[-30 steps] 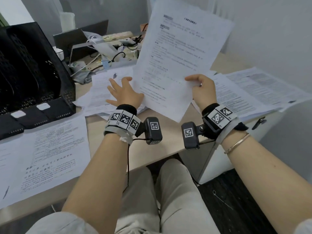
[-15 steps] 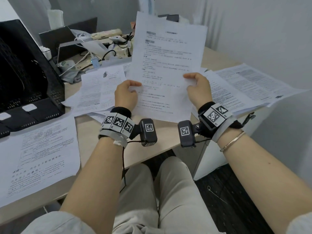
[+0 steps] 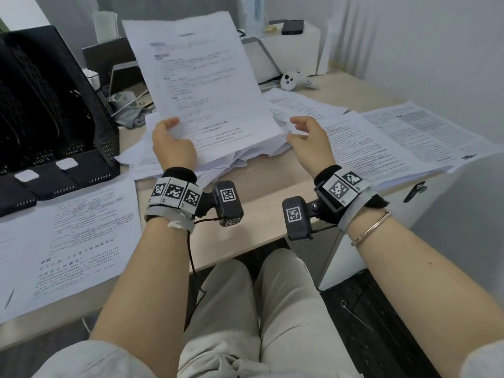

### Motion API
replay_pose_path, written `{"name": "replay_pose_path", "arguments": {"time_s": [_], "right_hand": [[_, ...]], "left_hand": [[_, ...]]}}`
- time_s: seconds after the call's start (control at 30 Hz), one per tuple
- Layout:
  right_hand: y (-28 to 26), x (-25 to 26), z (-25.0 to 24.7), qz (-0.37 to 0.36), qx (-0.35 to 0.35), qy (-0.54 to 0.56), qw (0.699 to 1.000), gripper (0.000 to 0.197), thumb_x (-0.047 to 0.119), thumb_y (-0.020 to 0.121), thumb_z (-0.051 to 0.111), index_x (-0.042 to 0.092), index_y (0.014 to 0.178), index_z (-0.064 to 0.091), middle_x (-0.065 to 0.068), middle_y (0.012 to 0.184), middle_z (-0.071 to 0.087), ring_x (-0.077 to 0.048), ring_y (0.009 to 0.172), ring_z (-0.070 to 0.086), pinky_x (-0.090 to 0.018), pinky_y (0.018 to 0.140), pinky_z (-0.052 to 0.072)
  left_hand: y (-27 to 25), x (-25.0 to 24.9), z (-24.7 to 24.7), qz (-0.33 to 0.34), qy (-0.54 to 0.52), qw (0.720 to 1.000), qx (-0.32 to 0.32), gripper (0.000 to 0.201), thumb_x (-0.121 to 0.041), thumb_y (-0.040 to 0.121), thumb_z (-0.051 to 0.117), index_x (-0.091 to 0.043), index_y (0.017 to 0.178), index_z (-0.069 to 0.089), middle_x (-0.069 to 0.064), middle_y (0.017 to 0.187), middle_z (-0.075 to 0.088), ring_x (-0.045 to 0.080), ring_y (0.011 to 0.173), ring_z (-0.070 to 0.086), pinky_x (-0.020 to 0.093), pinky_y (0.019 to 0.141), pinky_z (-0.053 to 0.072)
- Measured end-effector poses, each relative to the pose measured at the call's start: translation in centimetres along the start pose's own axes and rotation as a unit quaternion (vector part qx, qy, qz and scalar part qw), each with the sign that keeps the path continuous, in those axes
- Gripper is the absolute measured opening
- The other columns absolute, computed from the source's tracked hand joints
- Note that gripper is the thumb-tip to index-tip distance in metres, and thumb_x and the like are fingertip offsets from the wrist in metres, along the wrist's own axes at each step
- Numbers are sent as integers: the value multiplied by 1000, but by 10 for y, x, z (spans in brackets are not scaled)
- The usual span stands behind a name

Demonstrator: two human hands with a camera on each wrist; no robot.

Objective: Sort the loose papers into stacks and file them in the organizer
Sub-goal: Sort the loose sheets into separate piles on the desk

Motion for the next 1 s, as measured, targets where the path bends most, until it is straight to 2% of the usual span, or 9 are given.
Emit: {"name": "replay_pose_path", "arguments": {"time_s": [0.1,0.2,0.3,0.47,0.53,0.6,0.7,0.83,1.0], "right_hand": [[-3,7,7,-5,6,1,1000,37,17,96,50,12,132,47,-1,134,49,-10,122,45,-18,93,33],[-5,5,22,18,34,-10,999,43,24,96,49,12,137,41,-1,138,46,-14,124,45,-19,92,34],[-5,-7,38,64,43,-24,997,54,33,93,51,15,140,33,-3,137,43,-21,120,48,-36,100,43],[-12,-19,64,94,79,-36,992,57,8,90,50,11,141,27,-6,117,51,-19,98,53,-40,91,51],[-12,-17,69,82,74,-49,993,56,0,88,46,11,140,30,-12,124,53,-23,104,54,-38,95,48],[-12,-15,73,75,58,-55,994,50,-2,89,43,10,137,35,-13,122,54,-25,109,54,-31,92,45],[-12,-9,82,56,36,-45,997,43,-1,90,45,9,132,43,-13,116,59,-25,103,58,-31,87,47],[-14,4,108,40,46,-27,998,41,-2,89,49,8,129,45,-11,110,61,-20,92,58,-28,80,48],[-21,27,146,14,60,-1,998,44,-6,86,47,10,127,47,-10,117,60,-19,102,57,-22,81,50]], "left_hand": [[-3,1,0,-2,15,1000,20,53,15,83,33,-9,127,51,5,134,48,15,126,42,2,86,28],[-8,0,-5,2,14,999,32,54,16,82,33,-8,127,51,5,135,48,15,127,41,1,85,27],[-16,0,-13,11,10,999,44,55,17,81,31,-8,126,51,4,132,48,13,121,43,-6,77,30],[-29,11,-28,1,24,998,63,57,16,79,31,-13,124,52,0,127,51,15,122,45,15,93,37],[-31,14,-34,5,46,996,75,56,16,79,32,-11,123,53,1,128,52,15,122,44,10,89,32],[-32,19,-42,3,62,995,84,56,16,78,33,-11,122,54,2,128,53,16,121,45,10,89,34],[-32,26,-57,-2,68,994,86,55,15,78,33,-12,121,56,2,126,54,17,117,48,26,100,41],[-26,30,-82,-8,68,995,77,54,16,80,33,-11,122,54,-4,117,47,10,110,44,21,95,39],[-17,35,-116,-12,44,997,61,62,19,78,33,-13,131,44,4,137,40,16,127,38,27,106,35]]}}
Point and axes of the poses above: each hand's wrist, its own y-axis towards the middle knuckle, its own z-axis out of the palm, x = y × z, the point moved 10 cm from there along y, towards the middle knuckle
